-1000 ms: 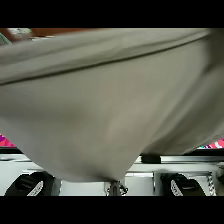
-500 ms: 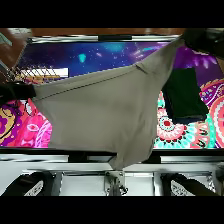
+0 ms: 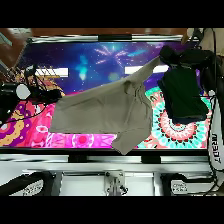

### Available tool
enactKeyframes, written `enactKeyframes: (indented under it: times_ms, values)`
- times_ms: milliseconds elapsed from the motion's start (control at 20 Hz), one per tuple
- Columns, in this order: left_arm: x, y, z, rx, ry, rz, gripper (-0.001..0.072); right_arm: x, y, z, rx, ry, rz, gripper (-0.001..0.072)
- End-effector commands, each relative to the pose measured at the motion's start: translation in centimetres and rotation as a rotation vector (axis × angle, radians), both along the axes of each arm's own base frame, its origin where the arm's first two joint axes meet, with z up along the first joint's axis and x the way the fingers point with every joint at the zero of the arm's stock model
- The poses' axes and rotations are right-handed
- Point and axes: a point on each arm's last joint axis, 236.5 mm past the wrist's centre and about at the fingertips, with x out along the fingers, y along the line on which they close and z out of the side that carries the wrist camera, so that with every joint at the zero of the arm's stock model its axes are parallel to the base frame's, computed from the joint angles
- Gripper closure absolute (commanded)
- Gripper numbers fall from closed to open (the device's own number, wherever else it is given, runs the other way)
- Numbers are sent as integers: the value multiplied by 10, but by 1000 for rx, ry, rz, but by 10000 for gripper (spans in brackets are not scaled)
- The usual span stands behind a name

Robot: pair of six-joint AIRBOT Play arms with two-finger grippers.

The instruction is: Fold the shirts.

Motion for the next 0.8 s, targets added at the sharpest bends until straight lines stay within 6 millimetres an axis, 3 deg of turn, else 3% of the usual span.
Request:
enactKeyframes:
  times_ms: [0,100,250,350,450,500,750]
  values:
    - [-21,-13,-24,-62,152,-49,151,-21,9,-34,3,152,62,74]
    - [-56,13,-24,-14,306,-134,88,-45,-10,-38,-80,229,85,74]
    - [-105,62,-20,-24,481,-227,108,-110,-56,-64,-242,481,156,78]
    - [-120,83,-23,-129,515,-141,110,-159,-71,-85,-234,679,231,79]
    - [-128,92,-35,-271,507,-47,118,-197,-73,-105,-161,823,275,79]
    - [-132,94,-44,-325,497,-11,190,-207,-68,-114,-109,857,284,79]
    - [-128,101,-90,-385,416,88,202,-215,-51,-152,-29,884,270,78]
